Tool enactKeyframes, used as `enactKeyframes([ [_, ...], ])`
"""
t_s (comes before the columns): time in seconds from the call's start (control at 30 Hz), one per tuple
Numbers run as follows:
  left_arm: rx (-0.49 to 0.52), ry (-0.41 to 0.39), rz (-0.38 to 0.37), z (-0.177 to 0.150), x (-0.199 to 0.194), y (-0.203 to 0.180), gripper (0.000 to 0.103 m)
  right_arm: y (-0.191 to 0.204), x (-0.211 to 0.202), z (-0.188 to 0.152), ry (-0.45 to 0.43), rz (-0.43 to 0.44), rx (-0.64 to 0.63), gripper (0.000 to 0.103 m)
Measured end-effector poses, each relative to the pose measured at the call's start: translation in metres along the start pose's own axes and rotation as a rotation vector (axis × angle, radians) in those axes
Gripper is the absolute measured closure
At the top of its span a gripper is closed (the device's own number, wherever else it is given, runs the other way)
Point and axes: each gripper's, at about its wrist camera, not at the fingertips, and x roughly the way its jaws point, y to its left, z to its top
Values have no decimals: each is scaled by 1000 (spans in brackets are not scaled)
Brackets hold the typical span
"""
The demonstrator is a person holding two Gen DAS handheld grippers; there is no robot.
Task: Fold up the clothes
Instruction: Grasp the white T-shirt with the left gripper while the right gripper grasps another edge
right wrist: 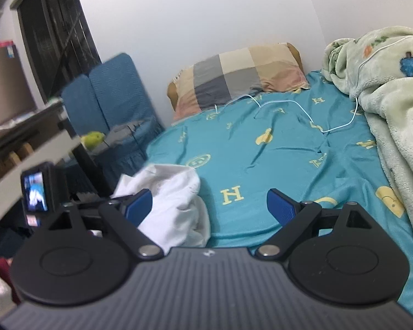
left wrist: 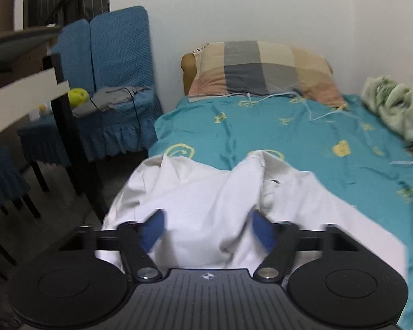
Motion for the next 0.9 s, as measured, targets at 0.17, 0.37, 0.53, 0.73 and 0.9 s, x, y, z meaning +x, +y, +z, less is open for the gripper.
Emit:
enactKeyframes([
  [0.17,-23,-11,-64,10,7,-5,99,-4,25,-9,55,22,-9,11],
  [0.37,-95,-165,-216,23,-72,-3,101,7,34,-17,97,112,-19,11],
  [0.53,-170,-301,-353,23,-153,1,101,22,18,-18,64,209,-68,11],
  [0.73,-309,-416,-476,-2,-213,17,101,43,-10,-18,37,362,-48,11],
  [0.9,-416,-431,-488,-29,-213,38,101,58,7,-32,136,344,-82,17],
])
